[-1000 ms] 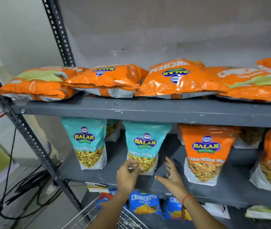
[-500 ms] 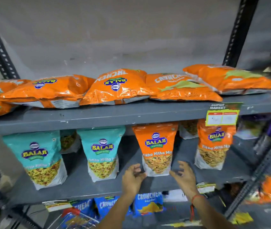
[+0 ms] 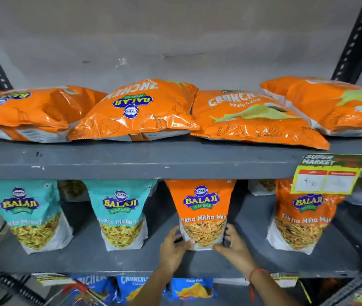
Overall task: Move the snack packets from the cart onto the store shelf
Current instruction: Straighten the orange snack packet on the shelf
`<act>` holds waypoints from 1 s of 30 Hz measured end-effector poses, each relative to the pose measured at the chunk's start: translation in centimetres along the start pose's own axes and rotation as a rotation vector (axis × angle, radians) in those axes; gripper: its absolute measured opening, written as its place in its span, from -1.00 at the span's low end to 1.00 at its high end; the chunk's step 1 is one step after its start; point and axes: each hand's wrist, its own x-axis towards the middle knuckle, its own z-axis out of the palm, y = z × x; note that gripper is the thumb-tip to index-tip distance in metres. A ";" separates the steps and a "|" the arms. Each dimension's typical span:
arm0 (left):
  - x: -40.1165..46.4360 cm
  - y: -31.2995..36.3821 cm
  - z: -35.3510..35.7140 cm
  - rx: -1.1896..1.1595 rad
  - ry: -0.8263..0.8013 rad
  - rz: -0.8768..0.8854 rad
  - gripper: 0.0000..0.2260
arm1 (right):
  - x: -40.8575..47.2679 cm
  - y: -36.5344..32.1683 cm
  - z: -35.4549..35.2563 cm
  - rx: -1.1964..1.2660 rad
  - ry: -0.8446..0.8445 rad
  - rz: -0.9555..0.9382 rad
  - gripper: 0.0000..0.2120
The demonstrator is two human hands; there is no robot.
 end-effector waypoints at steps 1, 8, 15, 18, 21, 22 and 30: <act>0.0 0.0 0.0 0.011 0.001 0.007 -0.59 | 0.0 0.0 -0.1 0.001 -0.004 -0.005 -0.60; -3.1 2.3 1.3 0.089 0.303 0.102 -0.61 | -3.2 -0.8 -1.1 0.037 0.093 0.038 -0.15; -6.2 6.2 7.6 0.134 0.079 0.321 -0.82 | -9.1 -1.0 -6.4 0.045 0.434 0.000 -0.52; -6.4 6.2 11.5 0.147 -0.103 0.299 -0.78 | -10.4 -0.6 -10.0 0.082 0.620 -0.006 -0.65; -6.0 5.6 15.3 0.126 -0.266 0.133 -0.66 | -10.2 0.6 -14.1 0.088 0.706 0.021 -0.63; -5.6 5.3 16.5 0.117 -0.298 0.077 -0.57 | -9.8 1.1 -15.4 0.062 0.676 0.066 -0.59; -3.0 4.9 22.8 0.022 -0.190 -0.088 -0.47 | -4.1 6.4 -21.7 0.079 0.294 0.209 -0.14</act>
